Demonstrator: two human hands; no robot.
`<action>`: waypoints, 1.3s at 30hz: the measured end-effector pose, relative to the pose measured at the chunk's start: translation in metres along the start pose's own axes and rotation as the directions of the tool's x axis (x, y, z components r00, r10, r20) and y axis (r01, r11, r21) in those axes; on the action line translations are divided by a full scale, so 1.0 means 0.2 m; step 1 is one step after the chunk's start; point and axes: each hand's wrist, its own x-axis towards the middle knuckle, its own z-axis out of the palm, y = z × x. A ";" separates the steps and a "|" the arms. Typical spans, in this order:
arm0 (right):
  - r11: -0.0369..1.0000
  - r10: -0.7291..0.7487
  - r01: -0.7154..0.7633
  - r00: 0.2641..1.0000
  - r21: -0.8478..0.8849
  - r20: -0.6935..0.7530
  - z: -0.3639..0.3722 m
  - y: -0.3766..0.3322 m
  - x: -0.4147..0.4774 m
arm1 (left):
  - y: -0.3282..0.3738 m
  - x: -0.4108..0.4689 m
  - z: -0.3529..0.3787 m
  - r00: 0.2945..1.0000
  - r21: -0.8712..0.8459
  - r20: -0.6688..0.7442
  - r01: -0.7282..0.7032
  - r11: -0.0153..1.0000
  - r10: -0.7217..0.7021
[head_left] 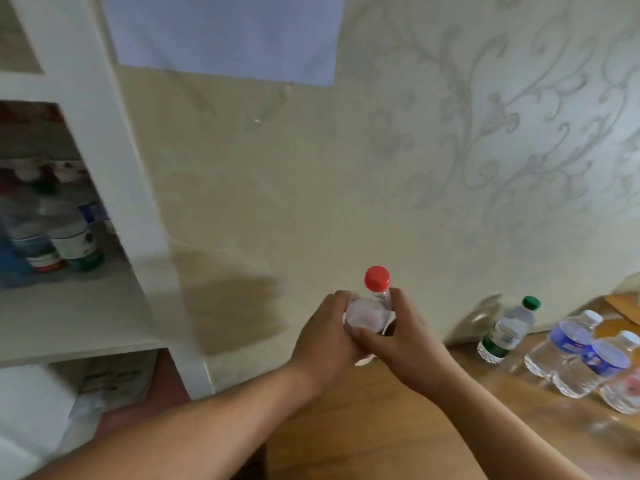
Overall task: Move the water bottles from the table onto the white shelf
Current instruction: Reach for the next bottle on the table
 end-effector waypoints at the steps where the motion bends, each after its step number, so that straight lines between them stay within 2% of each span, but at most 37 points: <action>1: 1.000 0.010 -0.010 1.000 0.006 0.009 0.08 -0.08 -0.01 | -0.04 -0.03 -0.09 1.000 -0.008 -0.010 -0.022 1.000 0.022; 8: 0.998 -0.056 0.054 0.997 -0.029 -0.047 0.64 -0.66 -0.07 | -0.27 -0.24 -0.84 0.993 -0.059 -0.033 -0.116 0.992 0.114; 12: 0.988 -0.107 0.099 0.993 -0.120 -0.059 0.89 -0.90 -0.09 | -0.37 -0.37 -1.17 0.991 -0.127 -0.015 -0.137 0.982 0.137; 15: 0.978 -0.133 0.134 0.991 -0.158 0.016 1.09 -1.07 -0.05 | -0.53 -0.44 -1.39 0.990 -0.120 -0.081 -0.121 0.985 0.112; 19: 0.979 -0.162 0.175 0.979 -0.108 0.124 1.36 -1.26 0.07 | -0.72 -0.46 -1.67 0.983 -0.125 -0.181 -0.056 0.991 0.033; 21: 0.986 -0.138 0.150 0.979 -0.072 0.152 1.49 -1.31 0.16 | -0.80 -0.44 -1.77 0.971 -0.069 -0.237 -0.031 0.997 0.014; 24: 0.993 -0.092 0.103 0.977 -0.050 0.192 1.65 -1.36 0.33 | -0.92 -0.32 -1.88 0.947 0.056 -0.322 0.026 0.998 -0.007; 29: 0.999 -0.037 0.041 0.990 -0.023 0.134 1.86 -1.39 0.65 | -1.08 -0.07 -1.91 0.925 0.094 -0.374 0.115 0.989 -0.072; 36: 1.000 0.012 -0.012 1.000 0.009 0.021 2.06 -1.31 0.91 | -1.26 0.04 -1.81 0.907 -0.115 -0.359 0.189 0.975 -0.218; 39: 0.999 0.040 -0.041 0.999 0.022 0.036 2.09 -1.32 0.99 | -1.33 0.04 -1.79 0.915 -0.213 -0.319 0.187 0.959 -0.249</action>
